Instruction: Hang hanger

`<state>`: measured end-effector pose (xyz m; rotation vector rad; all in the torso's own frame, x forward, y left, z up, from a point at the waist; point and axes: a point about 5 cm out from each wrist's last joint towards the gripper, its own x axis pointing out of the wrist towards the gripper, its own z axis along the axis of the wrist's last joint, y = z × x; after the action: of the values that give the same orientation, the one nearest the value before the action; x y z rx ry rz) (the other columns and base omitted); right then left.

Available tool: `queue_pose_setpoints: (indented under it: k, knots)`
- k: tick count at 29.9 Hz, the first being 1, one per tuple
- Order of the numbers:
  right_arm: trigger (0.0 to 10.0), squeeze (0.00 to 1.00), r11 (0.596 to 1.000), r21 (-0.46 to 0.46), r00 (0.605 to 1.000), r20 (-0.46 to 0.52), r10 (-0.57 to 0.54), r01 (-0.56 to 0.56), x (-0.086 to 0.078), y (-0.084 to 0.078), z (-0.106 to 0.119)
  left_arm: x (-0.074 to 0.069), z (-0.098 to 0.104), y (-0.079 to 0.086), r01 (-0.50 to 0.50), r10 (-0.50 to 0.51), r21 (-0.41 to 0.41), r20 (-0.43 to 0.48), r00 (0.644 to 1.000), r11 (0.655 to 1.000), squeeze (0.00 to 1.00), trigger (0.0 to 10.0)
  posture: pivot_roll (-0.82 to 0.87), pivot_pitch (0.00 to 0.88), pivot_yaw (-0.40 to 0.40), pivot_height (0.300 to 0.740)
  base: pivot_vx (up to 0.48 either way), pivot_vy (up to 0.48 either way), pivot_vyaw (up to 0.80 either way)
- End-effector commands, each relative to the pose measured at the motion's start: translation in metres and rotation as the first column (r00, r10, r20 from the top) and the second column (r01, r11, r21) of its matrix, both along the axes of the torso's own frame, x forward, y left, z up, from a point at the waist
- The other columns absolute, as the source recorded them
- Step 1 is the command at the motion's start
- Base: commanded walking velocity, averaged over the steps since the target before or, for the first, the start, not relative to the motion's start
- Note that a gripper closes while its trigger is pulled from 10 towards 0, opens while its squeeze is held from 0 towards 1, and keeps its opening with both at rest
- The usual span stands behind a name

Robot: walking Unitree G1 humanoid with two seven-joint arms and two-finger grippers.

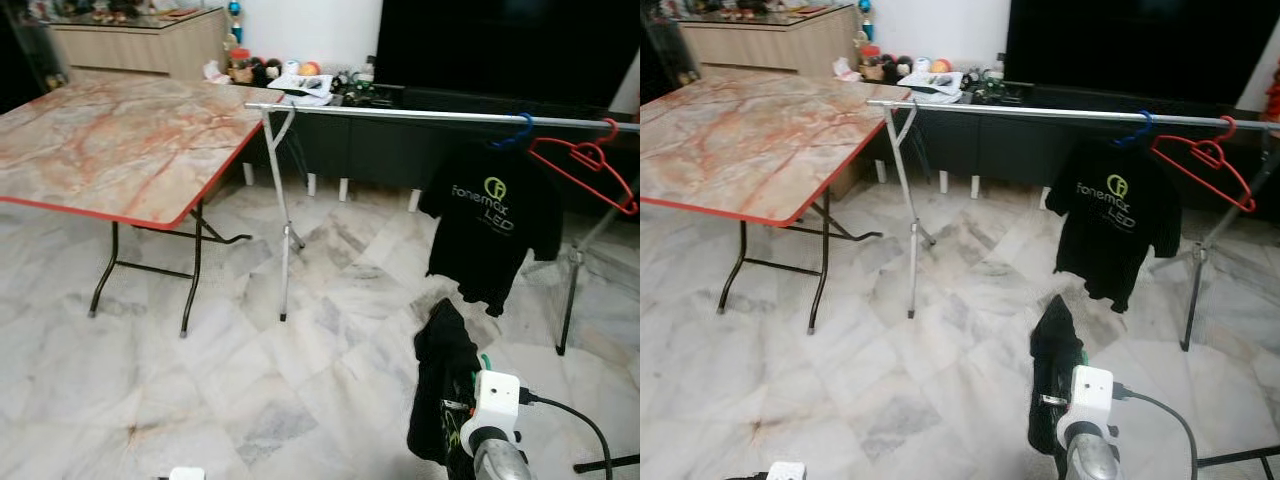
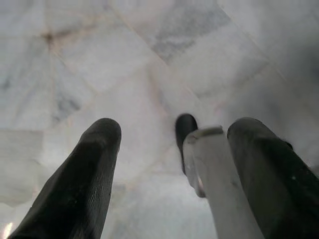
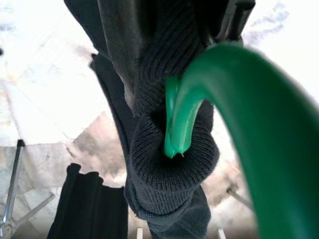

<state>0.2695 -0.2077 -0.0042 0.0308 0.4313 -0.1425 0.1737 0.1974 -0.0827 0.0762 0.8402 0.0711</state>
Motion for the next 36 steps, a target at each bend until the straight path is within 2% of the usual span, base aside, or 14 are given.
queue_pose_setpoints:
  k: [1,6,9,10,12,18,21,23,24,25,26,30,34,36]
  knots:
    - [10.0,0.0,0.998,-0.033,0.998,-0.011,0.054,-0.054,0.006,0.002,0.003,0.001,0.002,0.003,0.009,-0.01,0.038,0.031,0.999,0.999,0.0,10.0,0.06,0.066,-0.031,0.74,0.0,0.0,0.0]
    - [10.0,0.0,0.987,-0.066,0.988,-0.057,0.144,-0.148,0.008,0.004,0.002,0.005,0.005,0.001,0.067,-0.071,0.064,0.065,0.995,0.996,0.0,10.0,0.06,0.067,-0.031,0.74,0.0,0.0,0.0]
    - [10.0,0.0,0.95,-0.131,0.955,-0.122,0.269,-0.284,0.011,0.005,0.002,0.043,0.038,0.018,0.143,-0.18,0.146,0.282,0.942,0.979,0.0,10.0,0.06,0.066,-0.033,0.74,0.0,0.0,0.0]
    - [10.0,0.0,0.923,-0.152,0.932,-0.145,0.333,-0.354,0.013,0.007,0.002,0.061,0.055,0.015,0.225,-0.281,0.191,0.353,0.892,0.955,0.0,10.0,0.06,0.066,-0.034,0.74,0.0,0.0,0.0]
    - [10.0,0.0,0.875,-0.183,0.89,-0.188,0.416,-0.448,0.015,0.009,0.004,0.071,0.063,0.01,0.328,-0.396,0.237,0.36,0.845,0.915,0.0,10.0,0.06,0.065,-0.036,0.74,0.0,0.0,0.0]
    - [10.0,0.0,0.783,-0.172,0.8,-0.198,0.567,-0.598,0.021,0.02,0.01,0.078,0.069,0.004,0.435,-0.497,0.243,0.354,0.792,0.867,0.0,10.0,0.07,0.059,-0.038,0.74,0.0,0.0,0.0]
    - [10.0,0.0,0.656,-0.13,0.668,-0.175,0.723,-0.744,0.022,0.031,0.019,0.078,0.072,-0.003,0.594,-0.659,0.287,0.296,0.692,0.752,0.0,10.0,0.07,0.064,-0.038,0.74,0.0,0.0,0.0]
    - [10.0,0.0,0.57,-0.129,0.585,-0.184,0.79,-0.811,0.021,0.033,0.022,0.076,0.07,-0.008,0.703,-0.773,0.327,0.214,0.597,0.632,0.0,10.0,0.07,0.064,-0.04,0.74,0.0,0.0,0.0]
    - [10.0,0.0,0.511,-0.147,0.531,-0.216,0.819,-0.847,0.022,0.032,0.025,0.074,0.069,-0.01,0.767,-0.843,0.358,0.143,0.519,0.532,0.0,10.0,0.07,0.065,-0.041,0.74,0.0,0.0,0.0]
    - [10.0,0.0,0.486,-0.154,0.51,-0.233,0.828,-0.86,0.022,0.031,0.026,0.074,0.069,-0.011,0.782,-0.857,0.36,0.128,0.499,0.509,0.0,10.0,0.07,0.065,-0.041,0.74,0.0,0.0,0.0]
    - [10.0,0.0,0.465,-0.159,0.491,-0.242,0.837,-0.871,0.023,0.031,0.027,0.075,0.069,-0.011,0.788,-0.862,0.36,0.121,0.492,0.5,0.0,10.0,0.07,0.065,-0.041,0.74,0.0,0.0,0.0]
    - [10.0,0.0,0.338,-0.14,0.362,-0.207,0.909,-0.931,0.023,0.033,0.043,0.085,0.077,-0.009,0.752,-0.832,0.363,0.164,0.53,0.55,0.0,10.0,0.06,0.068,-0.042,0.74,0.0,0.0,0.0]
    - [10.0,0.0,0.257,-0.133,0.279,-0.192,0.941,-0.957,0.02,0.036,0.052,0.088,0.079,-0.01,0.757,-0.839,0.368,0.158,0.521,0.54,0.0,10.0,0.06,0.07,-0.045,0.74,0.0,0.0,0.0]
    - [10.0,0.0,0.174,-0.125,0.195,-0.191,0.962,-0.977,0.013,0.039,0.055,0.09,0.08,-0.013,0.75,-0.833,0.368,0.167,0.528,0.55,0.0,10.0,0.05,0.074,-0.044,0.74,0.0,0.0,0.0]
